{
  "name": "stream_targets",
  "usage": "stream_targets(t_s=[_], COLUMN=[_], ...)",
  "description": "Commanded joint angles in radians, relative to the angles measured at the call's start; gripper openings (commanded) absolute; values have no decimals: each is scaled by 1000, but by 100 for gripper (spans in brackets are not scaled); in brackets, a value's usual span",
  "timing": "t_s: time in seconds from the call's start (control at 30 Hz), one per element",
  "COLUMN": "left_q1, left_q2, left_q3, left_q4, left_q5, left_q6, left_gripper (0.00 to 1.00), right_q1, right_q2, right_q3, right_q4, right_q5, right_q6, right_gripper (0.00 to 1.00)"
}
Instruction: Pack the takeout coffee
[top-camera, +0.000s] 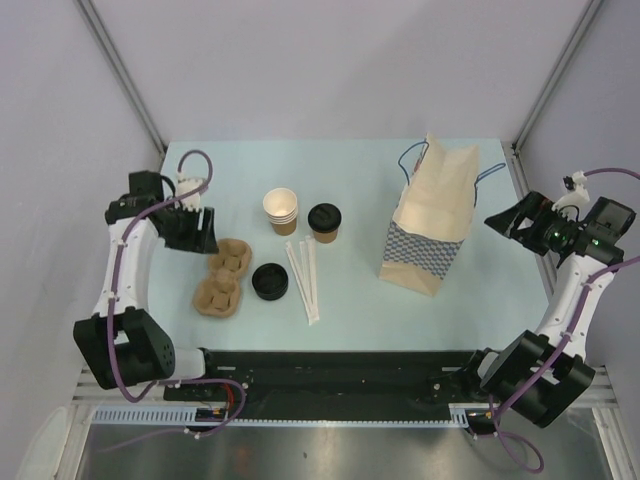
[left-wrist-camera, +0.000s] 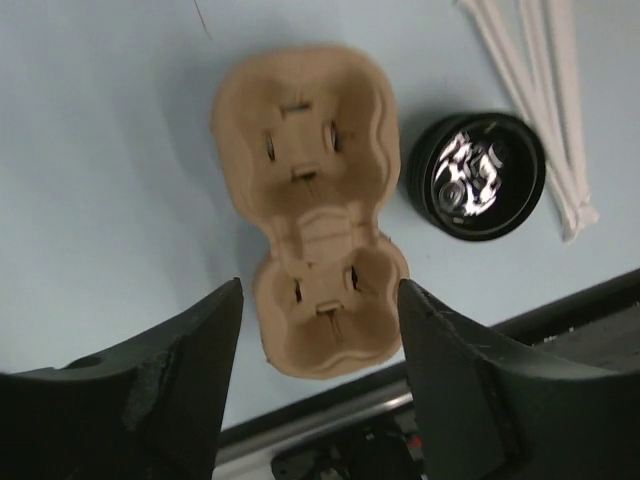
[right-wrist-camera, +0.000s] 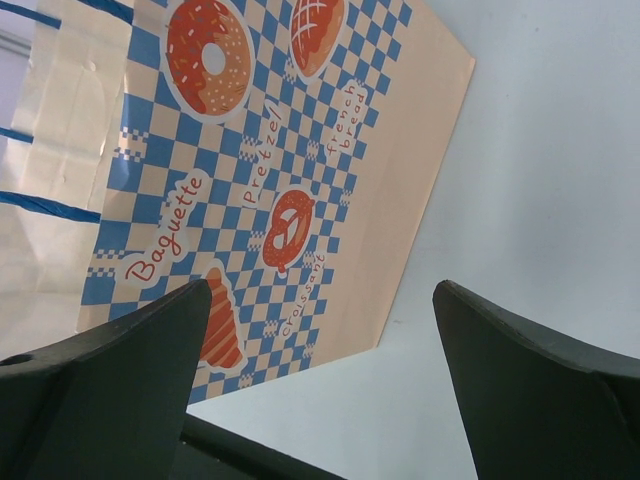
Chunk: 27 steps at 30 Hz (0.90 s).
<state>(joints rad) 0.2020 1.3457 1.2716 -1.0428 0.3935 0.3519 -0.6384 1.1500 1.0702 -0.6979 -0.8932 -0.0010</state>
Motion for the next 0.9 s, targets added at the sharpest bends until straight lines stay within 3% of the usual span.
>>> stream_targets(t_s=[0.0, 0.43, 0.87], left_q1=[13, -167, -193], left_q2=[-68, -36, 101], left_q3=[-90, -253, -216], left_q4=[12, 197, 222], left_q5=[-18, -62, -55], left_q6=[15, -67, 44], left_gripper=[63, 43, 41], right_q1=[17, 32, 37], right_q2=[-19, -47, -61], right_q3=[39, 5, -10], right_q4=[-17, -11, -18], right_q5=[31, 71, 89], right_q6=[-17, 16, 38], right_gripper=[100, 100, 100])
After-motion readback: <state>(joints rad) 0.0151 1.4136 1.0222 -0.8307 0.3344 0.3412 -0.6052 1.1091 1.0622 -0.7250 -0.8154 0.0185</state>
